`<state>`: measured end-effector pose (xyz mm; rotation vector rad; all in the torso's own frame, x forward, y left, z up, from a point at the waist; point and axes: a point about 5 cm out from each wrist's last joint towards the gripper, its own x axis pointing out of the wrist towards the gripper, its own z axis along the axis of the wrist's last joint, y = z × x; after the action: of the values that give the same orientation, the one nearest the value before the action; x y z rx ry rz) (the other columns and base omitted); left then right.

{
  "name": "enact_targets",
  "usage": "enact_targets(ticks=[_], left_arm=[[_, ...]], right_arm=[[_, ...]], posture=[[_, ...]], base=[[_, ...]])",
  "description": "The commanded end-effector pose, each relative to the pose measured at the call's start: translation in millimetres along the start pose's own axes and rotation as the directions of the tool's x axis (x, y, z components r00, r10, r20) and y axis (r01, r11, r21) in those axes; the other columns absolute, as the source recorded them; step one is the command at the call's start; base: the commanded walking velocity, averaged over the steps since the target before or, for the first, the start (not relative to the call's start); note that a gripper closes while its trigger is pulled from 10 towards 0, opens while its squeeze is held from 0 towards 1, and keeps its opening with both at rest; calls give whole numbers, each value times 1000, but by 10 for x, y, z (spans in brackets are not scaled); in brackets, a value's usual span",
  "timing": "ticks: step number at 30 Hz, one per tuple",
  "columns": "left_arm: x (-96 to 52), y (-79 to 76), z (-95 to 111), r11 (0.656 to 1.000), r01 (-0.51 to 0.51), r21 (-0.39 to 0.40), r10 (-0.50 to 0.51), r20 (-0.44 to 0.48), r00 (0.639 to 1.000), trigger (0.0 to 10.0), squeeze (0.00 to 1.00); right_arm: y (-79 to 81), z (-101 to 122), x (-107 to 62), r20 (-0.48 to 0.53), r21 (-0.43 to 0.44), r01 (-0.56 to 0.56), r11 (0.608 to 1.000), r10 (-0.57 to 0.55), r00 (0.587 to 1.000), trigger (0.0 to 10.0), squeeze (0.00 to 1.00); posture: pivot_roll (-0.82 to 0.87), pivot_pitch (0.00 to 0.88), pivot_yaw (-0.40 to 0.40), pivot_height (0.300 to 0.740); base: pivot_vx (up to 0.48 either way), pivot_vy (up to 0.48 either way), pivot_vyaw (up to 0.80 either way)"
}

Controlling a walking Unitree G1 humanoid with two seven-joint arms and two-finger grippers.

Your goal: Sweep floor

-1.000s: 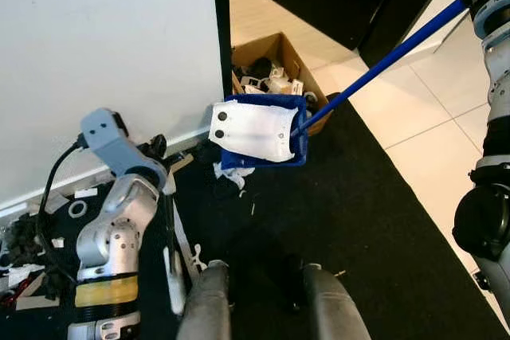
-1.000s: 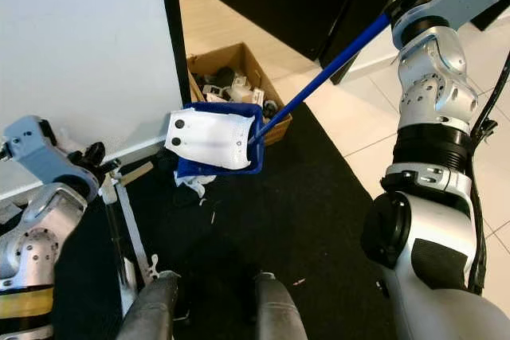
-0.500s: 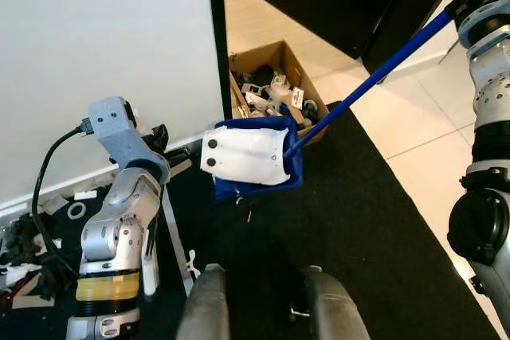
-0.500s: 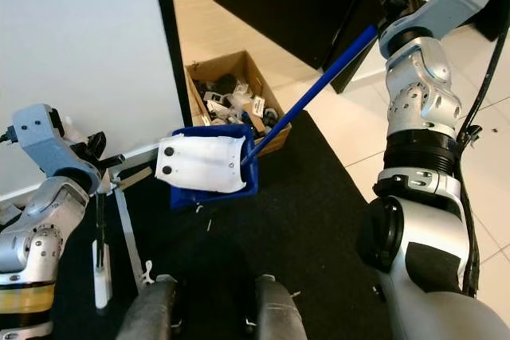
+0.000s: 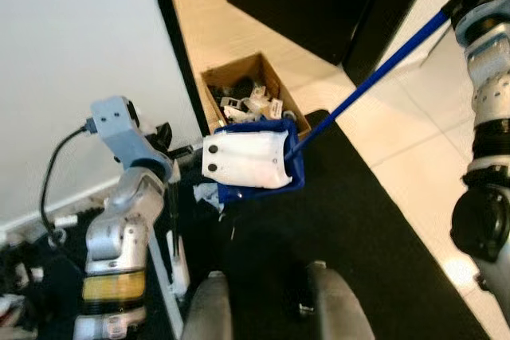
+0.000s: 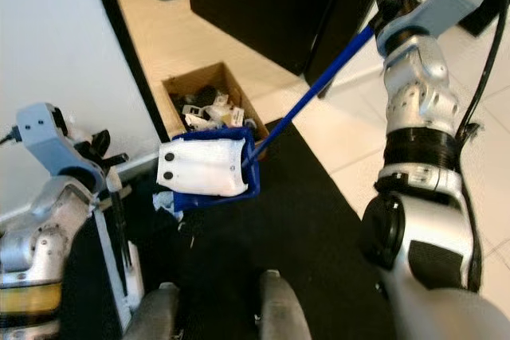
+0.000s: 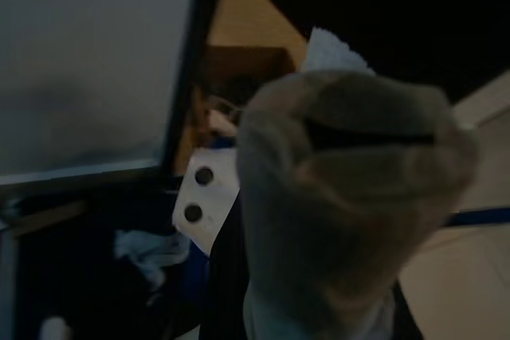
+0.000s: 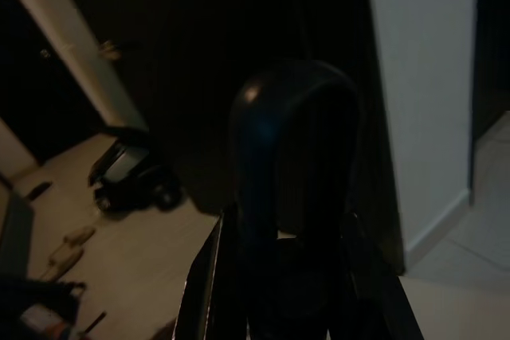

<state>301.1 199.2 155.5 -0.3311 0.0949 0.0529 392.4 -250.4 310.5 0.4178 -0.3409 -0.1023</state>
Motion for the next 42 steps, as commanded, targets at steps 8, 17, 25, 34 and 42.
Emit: enact_targets(ticks=[8, 17, 25, 34, 42], left_arm=[[-19, 68, -7, 999, -29, 23, 29, 3, 1000, 10000, 0], [-4, 68, -1, 999, -25, 28, 25, 6, 1000, 10000, 0], [-2, 56, -1, 999, -17, 44, 16, 2, 1000, 10000, 0], [9, 49, 7, 999, -11, 51, 10, 1, 1000, 10000, 0], [7, 58, -5, 999, -18, 36, 18, -2, 1000, 10000, 0]], right_arm=[[30, 133, 6, 76, 37, -18, 999, 15, 997, 10000, 0], [32, 98, 5, 69, 39, -21, 999, 19, 997, 10000, 0], [40, 89, 10, 68, 42, -23, 999, 20, 997, 10000, 0], [31, 65, 1, 63, 45, -20, 999, 17, 998, 10000, 0], [19, 54, -4, 60, 44, -17, 999, 15, 998, 10000, 0]], posture=[[-11, 232, -33, 740], [-3, 221, -34, 740], [-2, 223, -32, 740], [-1, 225, -30, 740], [2, 227, -28, 740]], base=[[455, 0, 0], [456, 0, 0], [401, -176, 0], [345, -329, 0], [389, -215, 0]])
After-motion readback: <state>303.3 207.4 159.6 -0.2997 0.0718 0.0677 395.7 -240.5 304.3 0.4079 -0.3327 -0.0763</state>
